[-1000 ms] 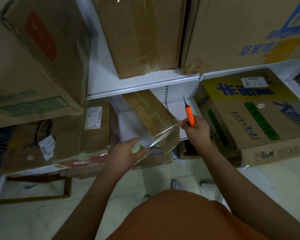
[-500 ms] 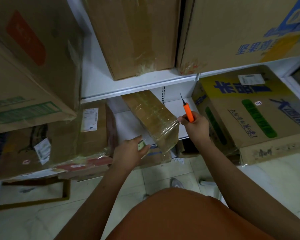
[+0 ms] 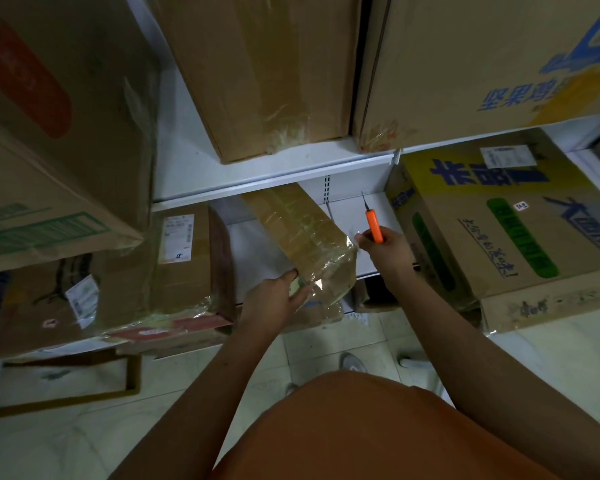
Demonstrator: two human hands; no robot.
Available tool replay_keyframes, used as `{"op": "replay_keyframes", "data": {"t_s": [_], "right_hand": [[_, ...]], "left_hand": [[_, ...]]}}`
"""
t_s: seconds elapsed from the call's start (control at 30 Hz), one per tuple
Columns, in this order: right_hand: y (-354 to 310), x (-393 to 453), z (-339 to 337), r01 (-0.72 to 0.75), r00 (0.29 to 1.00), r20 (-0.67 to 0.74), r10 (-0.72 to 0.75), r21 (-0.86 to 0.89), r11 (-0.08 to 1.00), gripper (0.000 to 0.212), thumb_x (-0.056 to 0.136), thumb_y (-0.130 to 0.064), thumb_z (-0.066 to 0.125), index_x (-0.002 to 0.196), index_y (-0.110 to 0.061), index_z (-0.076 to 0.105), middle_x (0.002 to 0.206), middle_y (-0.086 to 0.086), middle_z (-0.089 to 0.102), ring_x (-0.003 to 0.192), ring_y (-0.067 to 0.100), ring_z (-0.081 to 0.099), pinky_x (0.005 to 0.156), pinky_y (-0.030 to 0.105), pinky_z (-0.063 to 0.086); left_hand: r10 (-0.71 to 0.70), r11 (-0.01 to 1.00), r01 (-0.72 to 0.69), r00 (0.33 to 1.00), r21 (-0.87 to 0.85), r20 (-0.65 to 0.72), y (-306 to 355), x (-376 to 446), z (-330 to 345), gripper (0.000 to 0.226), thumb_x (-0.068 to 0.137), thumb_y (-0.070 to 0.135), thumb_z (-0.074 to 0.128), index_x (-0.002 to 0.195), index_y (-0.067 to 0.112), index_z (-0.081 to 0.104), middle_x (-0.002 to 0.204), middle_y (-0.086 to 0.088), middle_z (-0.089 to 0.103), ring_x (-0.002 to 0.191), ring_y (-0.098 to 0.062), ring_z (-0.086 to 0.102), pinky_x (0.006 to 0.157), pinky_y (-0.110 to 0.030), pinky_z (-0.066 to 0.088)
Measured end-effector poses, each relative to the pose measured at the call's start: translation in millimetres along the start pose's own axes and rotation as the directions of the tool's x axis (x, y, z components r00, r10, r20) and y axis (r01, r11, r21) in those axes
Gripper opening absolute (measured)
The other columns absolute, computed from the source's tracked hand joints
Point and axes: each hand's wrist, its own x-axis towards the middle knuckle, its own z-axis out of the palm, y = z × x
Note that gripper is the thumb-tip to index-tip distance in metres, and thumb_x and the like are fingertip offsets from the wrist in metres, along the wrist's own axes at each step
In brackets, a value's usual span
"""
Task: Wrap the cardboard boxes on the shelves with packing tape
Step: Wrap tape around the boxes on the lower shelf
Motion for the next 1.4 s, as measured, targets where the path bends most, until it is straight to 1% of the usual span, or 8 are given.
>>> {"op": "replay_keyframes", "data": {"t_s": [0.17, 0.27, 0.37, 0.67, 0.9, 1.07, 1.2, 1.4], "right_hand": [[-4.2, 16.1, 3.7, -0.116, 0.993, -0.057, 0.106, -0.218, 0.969, 0.076, 0.079, -0.055, 0.075, 0.134, -0.009, 0.049, 0.126, 0.017, 0.056, 0.113, 0.034, 0.06, 0.092, 0.039, 0.048], [-12.4, 14.1, -2.4, 0.0, 0.967, -0.251, -0.036, -0.143, 0.99, 0.034, 0.09, -0.041, 0.069, 0.095, -0.011, 0.054, 0.083, 0.003, 0.057, 0.086, 0.028, 0.065, 0.072, 0.034, 0.049], [-17.5, 5.3, 9.0, 0.091, 0.976, -0.181, -0.117, -0.15, 0.985, 0.038, 0.096, -0.041, 0.061, 0.07, -0.017, 0.048, 0.061, -0.004, 0.048, 0.058, 0.016, 0.054, 0.053, 0.027, 0.042], [4.8, -5.1, 35.2, -0.149, 0.974, -0.162, 0.161, 0.081, 0.985, 0.043, 0.102, -0.046, 0.043, 0.102, -0.006, 0.06, 0.083, 0.007, 0.061, 0.076, 0.025, 0.057, 0.067, 0.031, 0.041], [6.5, -14.3, 23.2, -0.009, 0.955, -0.295, 0.022, 0.045, 0.999, 0.03, 0.1, -0.027, 0.053, 0.074, -0.013, 0.05, 0.063, -0.002, 0.049, 0.059, 0.013, 0.05, 0.058, 0.025, 0.04], [-14.1, -15.8, 37.6, 0.021, 0.991, -0.134, -0.03, -0.062, 0.998, 0.036, 0.091, -0.043, 0.066, 0.084, -0.009, 0.059, 0.064, -0.003, 0.051, 0.058, 0.013, 0.05, 0.056, 0.027, 0.034], [-20.9, -12.5, 34.6, -0.009, 0.996, -0.095, 0.0, -0.092, 0.996, 0.042, 0.083, -0.05, 0.073, 0.089, -0.011, 0.059, 0.07, -0.002, 0.054, 0.063, 0.015, 0.054, 0.049, 0.027, 0.034], [-29.5, -4.8, 28.1, -0.027, 0.999, -0.05, 0.016, -0.22, 0.975, 0.048, 0.083, -0.048, 0.074, 0.069, -0.018, 0.04, 0.065, -0.003, 0.042, 0.062, 0.018, 0.048, 0.044, 0.024, 0.023]], "left_hand": [[0.012, 0.999, -0.012, 1.0, 0.042, -0.006, 4.0, 15.5, 4.2, 0.052, 0.101, 0.059, 0.033, 0.129, 0.019, 0.052, 0.092, -0.007, 0.07, 0.078, -0.025, 0.066, 0.065, -0.034, 0.053], [0.037, 0.996, -0.037, 0.999, 0.075, 0.003, 8.3, 21.7, 1.1, 0.053, 0.101, 0.059, 0.03, 0.128, 0.018, 0.051, 0.094, -0.007, 0.069, 0.08, -0.025, 0.066, 0.06, -0.031, 0.045], [0.056, 0.989, -0.055, 0.998, 0.139, -0.007, 20.5, 30.0, -3.1, 0.05, 0.103, 0.056, 0.03, 0.126, 0.018, 0.053, 0.098, -0.007, 0.069, 0.086, -0.025, 0.065, 0.061, -0.03, 0.041], [0.061, 0.989, -0.056, 0.997, 0.135, -0.037, 49.8, 50.4, -3.8, 0.046, 0.104, 0.052, 0.034, 0.118, 0.014, 0.057, 0.101, -0.011, 0.07, 0.094, -0.032, 0.066, 0.069, -0.033, 0.045], [0.093, 0.994, -0.09, 0.995, 0.066, -0.048, 48.0, 57.7, -0.2, 0.046, 0.103, 0.054, 0.033, 0.112, 0.017, 0.058, 0.085, -0.006, 0.072, 0.086, -0.027, 0.067, 0.066, -0.032, 0.047], [0.056, 0.943, -0.009, 0.99, -0.333, 0.132, 40.7, 65.0, 1.4, 0.031, 0.1, 0.044, 0.034, 0.103, 0.026, 0.06, 0.084, 0.003, 0.073, 0.075, -0.018, 0.072, 0.082, -0.035, 0.053], [0.114, 0.783, 0.074, 0.959, -0.618, 0.258, 31.3, 72.2, 5.4, 0.034, 0.09, 0.029, 0.052, 0.122, 0.028, 0.063, 0.112, 0.002, 0.072, 0.1, -0.018, 0.069, 0.094, -0.043, 0.054], [0.043, 0.74, 0.112, 0.976, -0.663, 0.213, 38.1, 71.9, 12.1, 0.033, 0.079, 0.028, 0.054, 0.111, 0.031, 0.059, 0.111, -0.007, 0.069, 0.099, -0.031, 0.068, 0.086, -0.053, 0.056]]}}
